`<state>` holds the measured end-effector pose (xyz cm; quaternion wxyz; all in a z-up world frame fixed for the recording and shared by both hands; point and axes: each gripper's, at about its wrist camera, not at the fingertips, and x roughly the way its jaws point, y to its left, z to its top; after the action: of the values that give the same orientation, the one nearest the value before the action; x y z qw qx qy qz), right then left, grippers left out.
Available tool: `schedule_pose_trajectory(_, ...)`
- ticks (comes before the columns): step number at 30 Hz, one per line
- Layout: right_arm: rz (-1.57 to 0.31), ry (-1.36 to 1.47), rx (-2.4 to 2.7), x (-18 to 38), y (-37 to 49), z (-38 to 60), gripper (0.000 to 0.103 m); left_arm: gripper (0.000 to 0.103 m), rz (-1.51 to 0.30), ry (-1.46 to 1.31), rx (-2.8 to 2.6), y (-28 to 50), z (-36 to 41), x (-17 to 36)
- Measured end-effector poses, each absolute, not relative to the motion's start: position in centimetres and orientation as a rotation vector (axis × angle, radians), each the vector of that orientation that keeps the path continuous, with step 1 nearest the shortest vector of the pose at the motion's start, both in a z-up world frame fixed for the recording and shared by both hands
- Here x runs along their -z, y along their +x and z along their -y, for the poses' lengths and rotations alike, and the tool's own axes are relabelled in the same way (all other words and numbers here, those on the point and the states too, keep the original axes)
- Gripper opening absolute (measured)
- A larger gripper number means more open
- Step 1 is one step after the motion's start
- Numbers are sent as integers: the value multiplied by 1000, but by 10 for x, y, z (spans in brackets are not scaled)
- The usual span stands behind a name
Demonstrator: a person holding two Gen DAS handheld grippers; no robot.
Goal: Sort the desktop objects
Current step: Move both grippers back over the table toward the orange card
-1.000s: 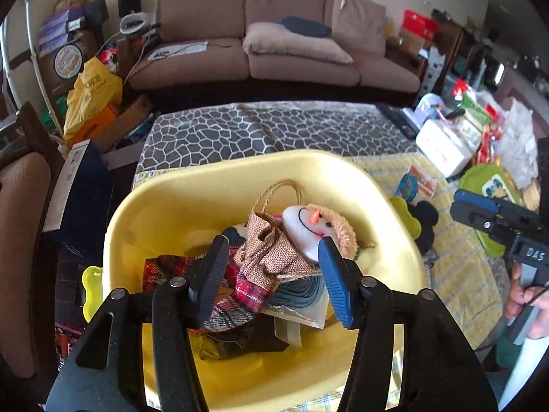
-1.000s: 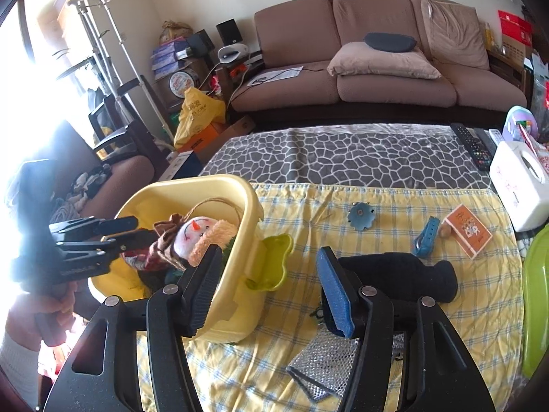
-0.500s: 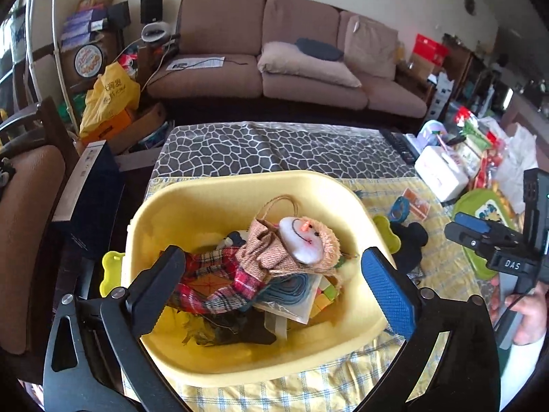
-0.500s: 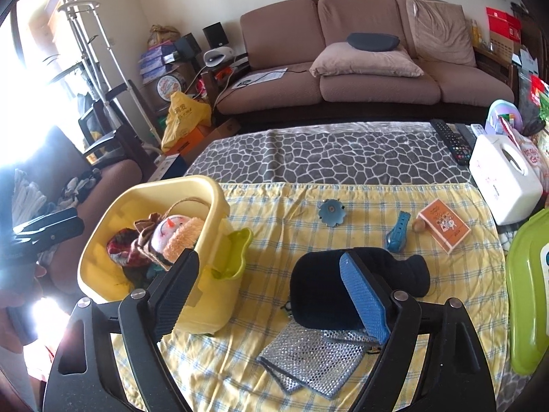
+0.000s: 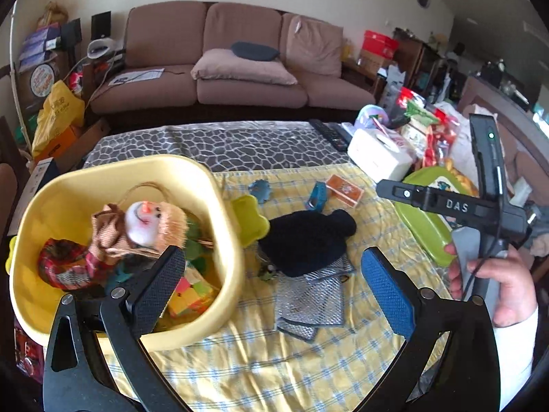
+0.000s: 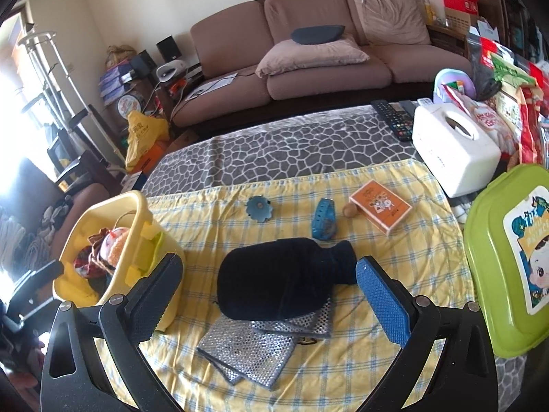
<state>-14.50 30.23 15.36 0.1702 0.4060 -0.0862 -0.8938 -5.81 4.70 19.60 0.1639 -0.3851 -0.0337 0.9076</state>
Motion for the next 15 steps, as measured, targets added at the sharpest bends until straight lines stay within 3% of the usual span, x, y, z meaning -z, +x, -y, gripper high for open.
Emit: schedule_pose_trajectory(15,355,1297,2555,-115,-154,-359,102,103,-82,-1222,-2458,-57,-123,-123)
